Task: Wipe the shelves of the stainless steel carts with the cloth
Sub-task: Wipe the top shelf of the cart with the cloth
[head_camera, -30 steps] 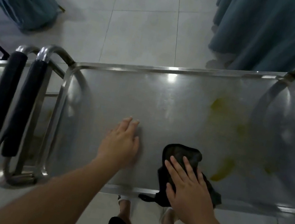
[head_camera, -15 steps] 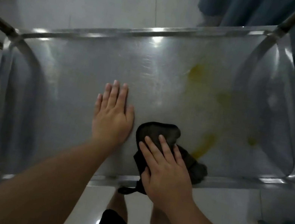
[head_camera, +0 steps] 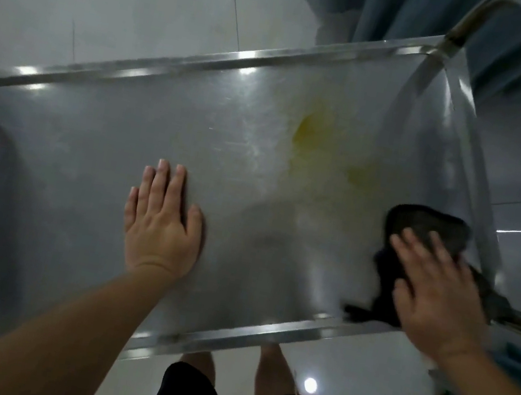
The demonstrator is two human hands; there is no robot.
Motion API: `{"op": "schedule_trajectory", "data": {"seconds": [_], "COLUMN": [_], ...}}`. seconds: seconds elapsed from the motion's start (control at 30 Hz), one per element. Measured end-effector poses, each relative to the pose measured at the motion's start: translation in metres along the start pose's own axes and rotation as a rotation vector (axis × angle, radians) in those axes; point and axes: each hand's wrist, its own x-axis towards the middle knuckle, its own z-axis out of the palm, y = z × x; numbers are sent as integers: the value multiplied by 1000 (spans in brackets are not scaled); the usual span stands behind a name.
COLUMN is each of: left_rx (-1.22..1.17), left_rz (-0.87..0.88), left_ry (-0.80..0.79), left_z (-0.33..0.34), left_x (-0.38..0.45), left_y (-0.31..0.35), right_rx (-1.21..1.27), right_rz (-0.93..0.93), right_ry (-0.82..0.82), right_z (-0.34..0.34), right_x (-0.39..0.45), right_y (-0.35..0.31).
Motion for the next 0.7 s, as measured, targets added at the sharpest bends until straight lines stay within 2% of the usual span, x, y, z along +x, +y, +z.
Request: {"op": "schedule_trajectory", "data": {"seconds": [0.1,0.17,0.33,0.4,0.53,0.63,0.7], "left_rx": [3,7,13,10,9,16,21], "left_rz": [-3,-4,-9,-7,-3,0,-6], "left_ry": [-5,-8,-17,-14,16,22,28], "left_z": [0,0,0,0,4,6,8], "left_x": [-1,0,1,1,3,3,4], "left_y": [1,3,5,3,0,-2,-2], "right_rx": [52,89,170,171,116,23,-10], "right_rz": [285,379,537,458,51,-331,-474], "right_ry": [2,50,125,135,125,95,97], "right_z": [-5,1,18,24,38,39,34], "right_x": [6,10,20,23,30,47,60], "right_y": [18,5,-87,-146,-240,-243,-226]}}
